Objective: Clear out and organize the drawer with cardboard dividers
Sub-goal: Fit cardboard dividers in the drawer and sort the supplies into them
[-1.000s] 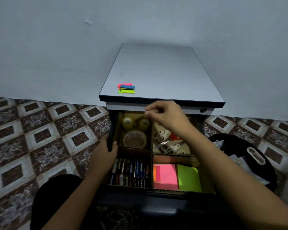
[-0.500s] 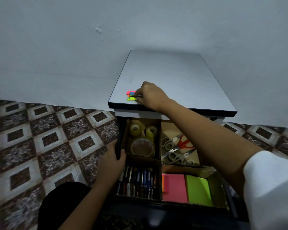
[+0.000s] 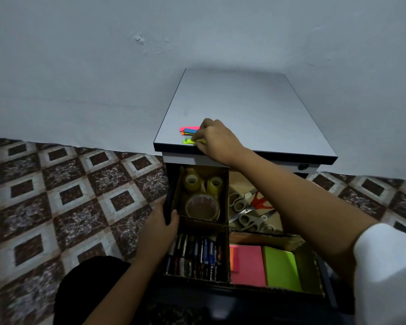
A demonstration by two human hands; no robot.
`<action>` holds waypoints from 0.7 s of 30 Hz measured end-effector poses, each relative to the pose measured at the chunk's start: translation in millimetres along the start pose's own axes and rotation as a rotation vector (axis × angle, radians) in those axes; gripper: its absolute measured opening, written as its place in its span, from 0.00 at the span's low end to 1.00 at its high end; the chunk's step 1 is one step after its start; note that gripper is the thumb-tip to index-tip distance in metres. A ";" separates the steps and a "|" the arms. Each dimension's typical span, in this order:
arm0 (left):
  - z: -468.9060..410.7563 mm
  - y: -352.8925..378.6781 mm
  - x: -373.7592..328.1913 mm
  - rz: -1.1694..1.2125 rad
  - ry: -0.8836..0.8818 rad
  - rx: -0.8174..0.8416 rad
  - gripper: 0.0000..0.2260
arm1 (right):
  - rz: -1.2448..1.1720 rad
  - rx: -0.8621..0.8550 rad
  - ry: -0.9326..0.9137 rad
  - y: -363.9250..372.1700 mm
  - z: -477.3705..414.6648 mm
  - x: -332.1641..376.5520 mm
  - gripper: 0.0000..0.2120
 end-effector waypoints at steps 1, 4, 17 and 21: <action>0.3 -0.2 -0.1 0.002 0.002 -0.002 0.21 | 0.013 0.004 -0.010 0.3 1.4 0.2 0.15; 2.3 -1.7 -1.0 0.011 0.016 -0.015 0.20 | 0.051 0.020 -0.033 2.3 4.4 0.0 0.16; 1.8 -0.1 -1.7 -0.004 -0.001 -0.004 0.20 | 0.204 -0.125 -0.138 5.8 10.4 4.3 0.11; 2.5 -0.1 -2.6 0.006 -0.007 -0.003 0.19 | 0.085 -0.139 -0.065 3.2 15.5 -2.3 0.12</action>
Point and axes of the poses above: each hand's wrist, its own z-axis away from the middle knuckle, its own y-axis out of the palm, x = y × z, the point moved 6 cm from there along -z, towards the middle knuckle, and after that the axes turned 5 degrees about x, right-handed, at the moved point
